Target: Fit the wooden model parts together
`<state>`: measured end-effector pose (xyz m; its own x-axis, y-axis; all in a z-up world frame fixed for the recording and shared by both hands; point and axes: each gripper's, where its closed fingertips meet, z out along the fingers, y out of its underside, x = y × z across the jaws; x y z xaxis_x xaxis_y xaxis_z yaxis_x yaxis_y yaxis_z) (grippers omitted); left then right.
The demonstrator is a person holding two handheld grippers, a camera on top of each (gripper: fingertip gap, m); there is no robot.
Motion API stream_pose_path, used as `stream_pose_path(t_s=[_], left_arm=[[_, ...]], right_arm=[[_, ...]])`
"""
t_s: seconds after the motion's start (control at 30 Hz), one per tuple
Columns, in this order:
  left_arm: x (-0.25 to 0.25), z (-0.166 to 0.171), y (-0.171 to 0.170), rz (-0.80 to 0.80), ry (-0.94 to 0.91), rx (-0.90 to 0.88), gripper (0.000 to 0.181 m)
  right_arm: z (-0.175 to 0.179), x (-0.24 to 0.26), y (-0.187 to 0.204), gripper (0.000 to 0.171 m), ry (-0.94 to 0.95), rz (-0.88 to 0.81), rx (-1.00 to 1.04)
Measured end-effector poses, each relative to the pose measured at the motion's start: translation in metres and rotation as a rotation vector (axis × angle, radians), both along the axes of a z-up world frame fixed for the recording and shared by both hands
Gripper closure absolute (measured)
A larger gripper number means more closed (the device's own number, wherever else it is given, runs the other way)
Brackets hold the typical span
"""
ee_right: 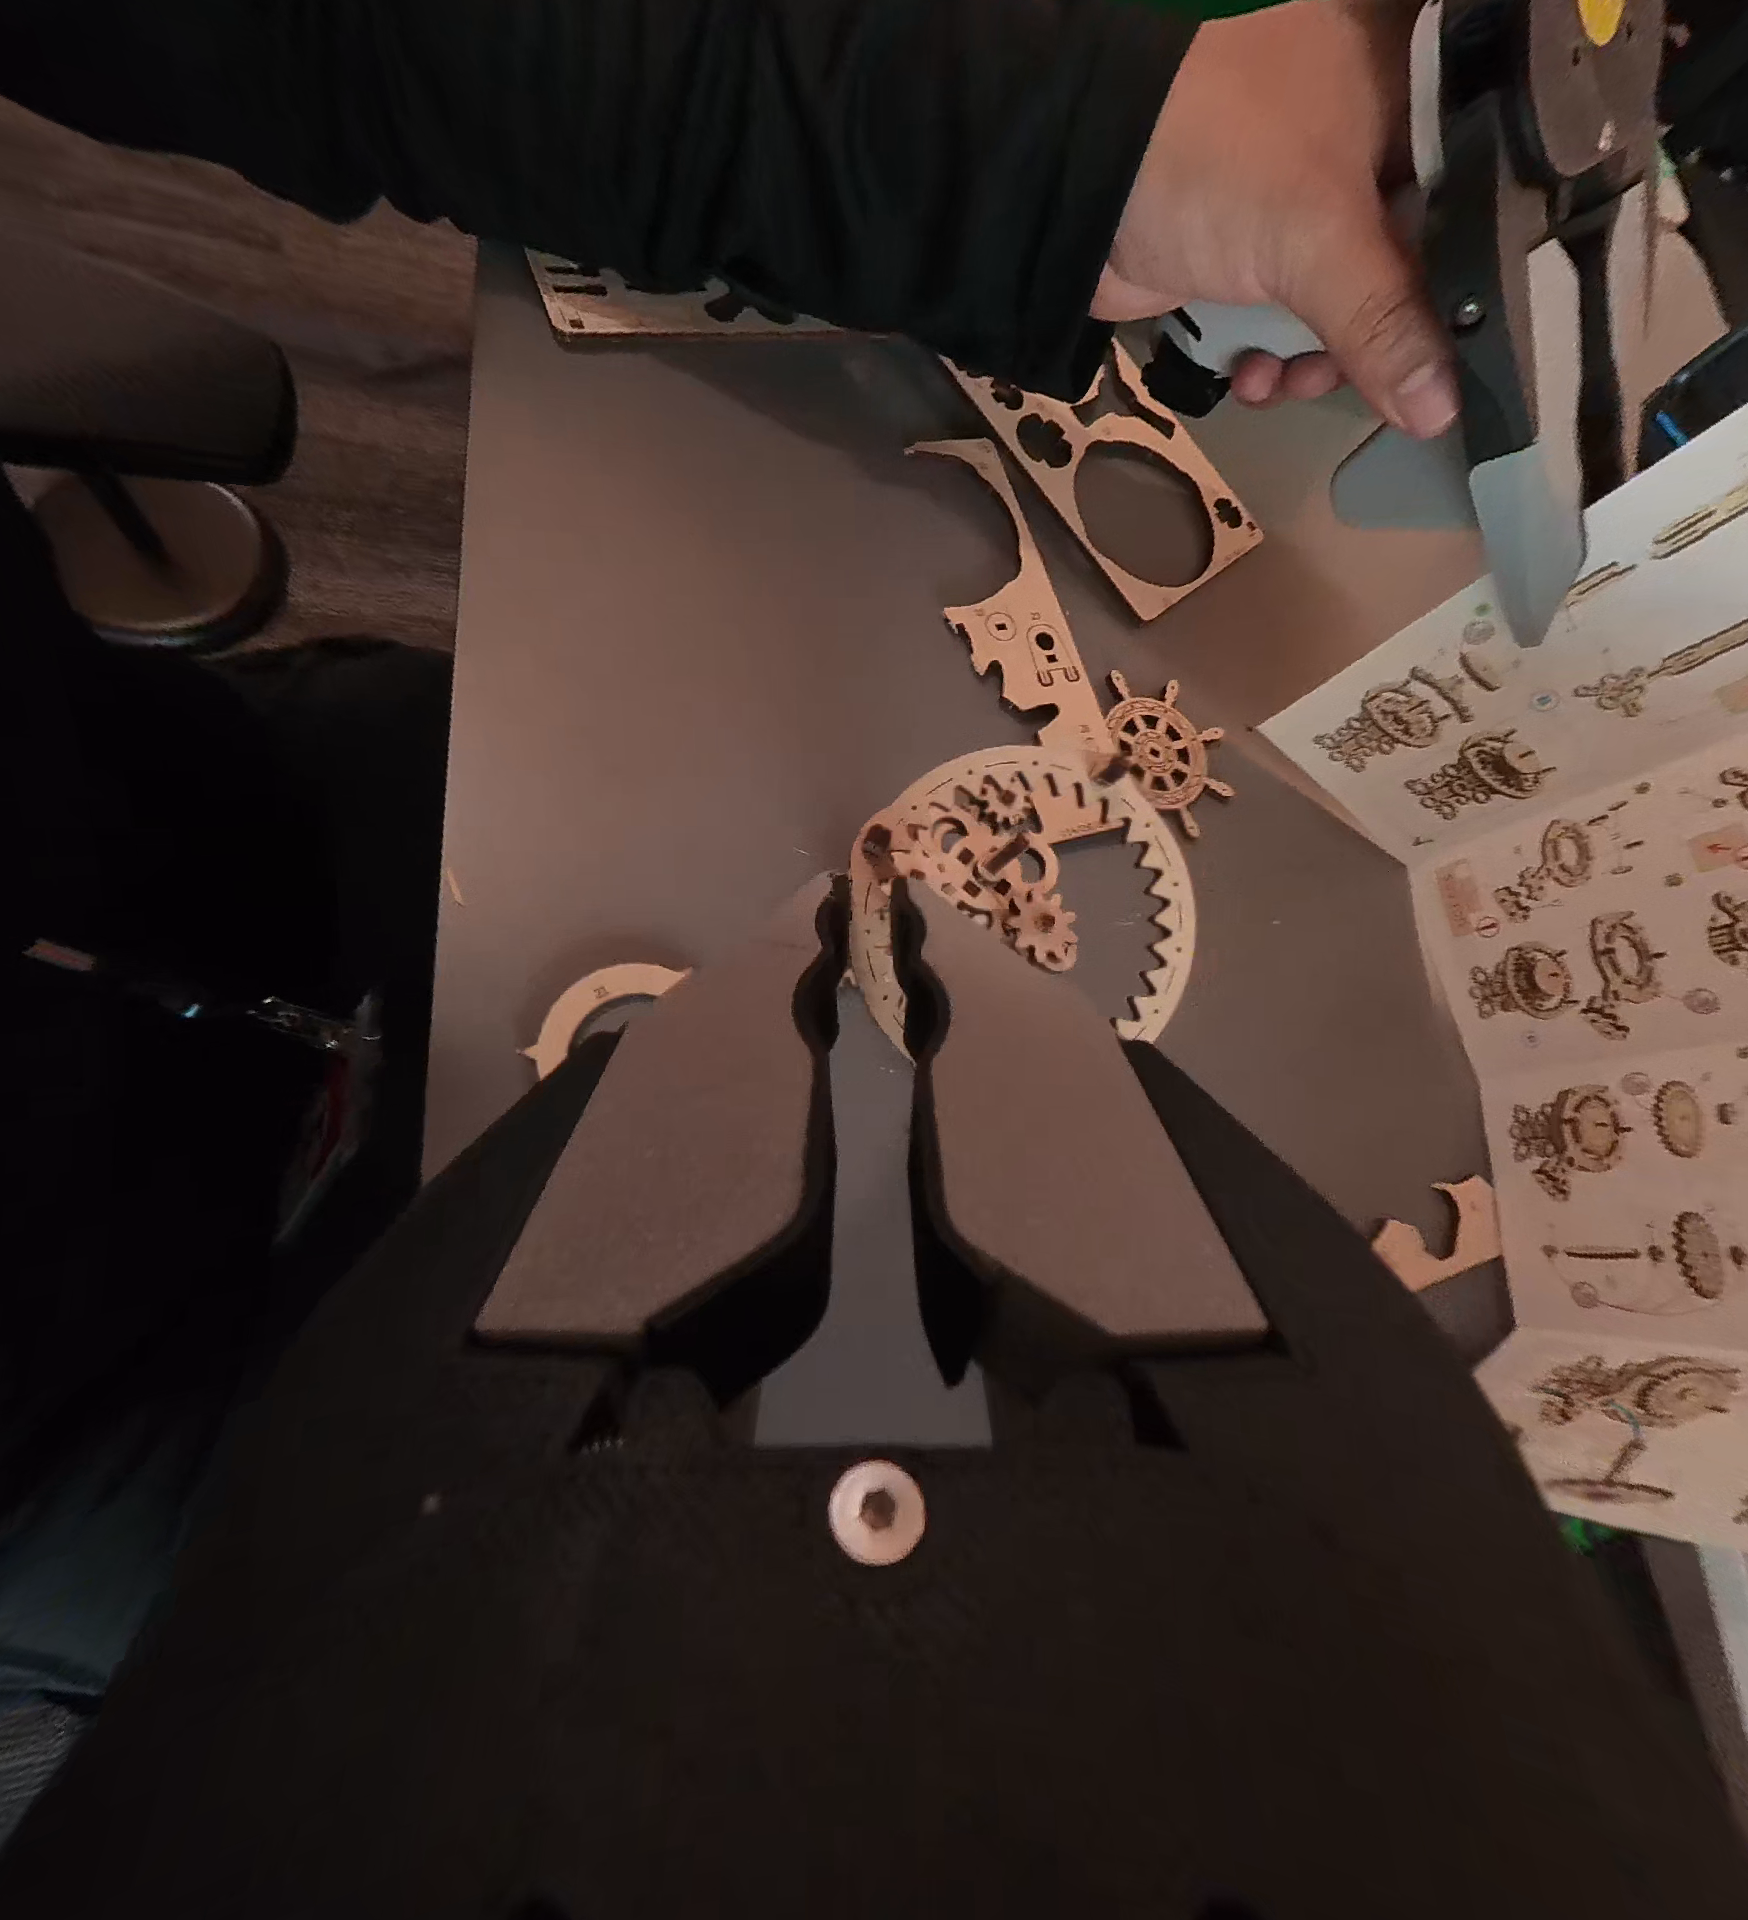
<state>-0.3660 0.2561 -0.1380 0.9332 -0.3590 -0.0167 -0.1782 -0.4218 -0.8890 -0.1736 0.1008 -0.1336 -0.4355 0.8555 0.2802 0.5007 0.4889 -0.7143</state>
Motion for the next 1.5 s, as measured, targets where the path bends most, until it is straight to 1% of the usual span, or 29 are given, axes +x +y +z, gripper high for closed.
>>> stream_pose_path(t_s=[0.33,0.53,0.77,0.97,1.3,1.4,1.5], left_arm=[[0.0,0.004,-0.002,0.0,-0.002,0.013,0.157],[0.001,0.004,-0.002,-0.003,-0.004,0.011,0.157],[0.001,0.003,-0.002,-0.004,-0.005,0.009,0.157],[0.0,0.003,-0.002,-0.003,-0.009,0.009,0.157],[0.001,0.004,-0.002,-0.005,-0.013,0.009,0.157],[0.001,0.004,-0.002,-0.005,-0.013,0.011,0.157],[-0.001,0.006,-0.003,-0.001,-0.017,0.014,0.156]], right_arm=[[-0.02,-0.02,-0.005,0.167,-0.198,-0.056,-0.036],[-0.022,-0.025,-0.002,0.167,-0.255,-0.071,-0.07],[-0.028,-0.025,-0.004,0.167,-0.285,-0.07,-0.049],[-0.027,-0.023,-0.004,0.166,-0.285,-0.067,-0.041],[-0.016,-0.018,-0.004,0.158,-0.238,-0.081,-0.049],[-0.009,-0.013,0.002,0.157,-0.207,-0.103,-0.049],[0.004,-0.004,0.014,0.156,-0.135,-0.145,-0.081]])
